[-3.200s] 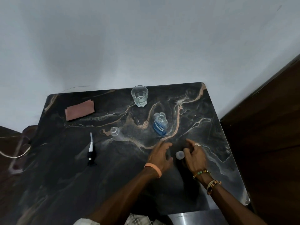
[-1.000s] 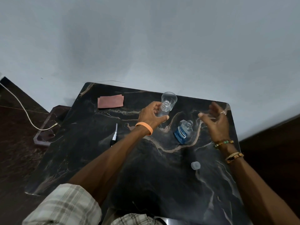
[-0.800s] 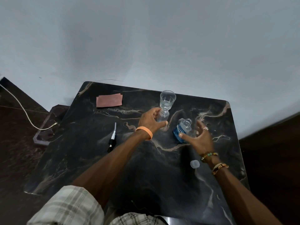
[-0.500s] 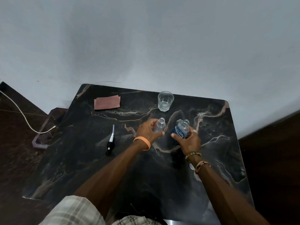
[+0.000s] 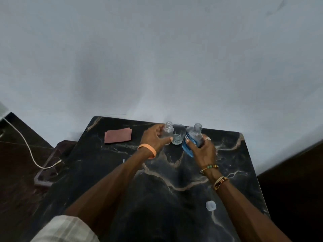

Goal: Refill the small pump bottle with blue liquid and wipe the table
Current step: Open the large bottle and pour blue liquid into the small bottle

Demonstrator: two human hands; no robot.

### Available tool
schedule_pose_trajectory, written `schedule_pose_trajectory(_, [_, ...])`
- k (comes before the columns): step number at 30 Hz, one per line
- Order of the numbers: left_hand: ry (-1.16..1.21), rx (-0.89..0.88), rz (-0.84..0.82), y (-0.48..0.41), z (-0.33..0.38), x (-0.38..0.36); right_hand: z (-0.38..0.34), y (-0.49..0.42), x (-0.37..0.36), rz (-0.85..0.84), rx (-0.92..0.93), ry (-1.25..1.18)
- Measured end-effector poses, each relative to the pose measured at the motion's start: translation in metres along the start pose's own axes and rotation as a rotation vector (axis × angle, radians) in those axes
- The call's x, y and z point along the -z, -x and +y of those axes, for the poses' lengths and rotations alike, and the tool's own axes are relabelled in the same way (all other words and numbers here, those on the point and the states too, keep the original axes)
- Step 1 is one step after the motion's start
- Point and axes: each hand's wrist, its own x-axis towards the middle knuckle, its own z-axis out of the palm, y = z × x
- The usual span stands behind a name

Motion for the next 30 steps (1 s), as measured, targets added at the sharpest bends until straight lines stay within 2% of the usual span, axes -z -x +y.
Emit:
schedule_pose_trajectory(4, [0.028, -0.037, 0.068, -0.023, 0.038, 0.027, -0.059, -0.032, 0.011, -0.026, 0.159, 0.062])
schedule_pose_trajectory(14, [0.102, -0.136, 0.157, -0.032, 0.090, 0.066, -0.155, -0.057, 0.054, 0.067, 0.483, 0.411])
schedule_pose_trajectory(21, [0.222, -0.148, 0.189, -0.026, 0.104, 0.072, -0.187, -0.053, 0.072, 0.158, 0.630, 0.627])
schedule_pose_trajectory(30, [0.242, -0.184, 0.171, -0.013, 0.112, 0.077, -0.202, -0.052, 0.082, 0.233, 0.747, 0.849])
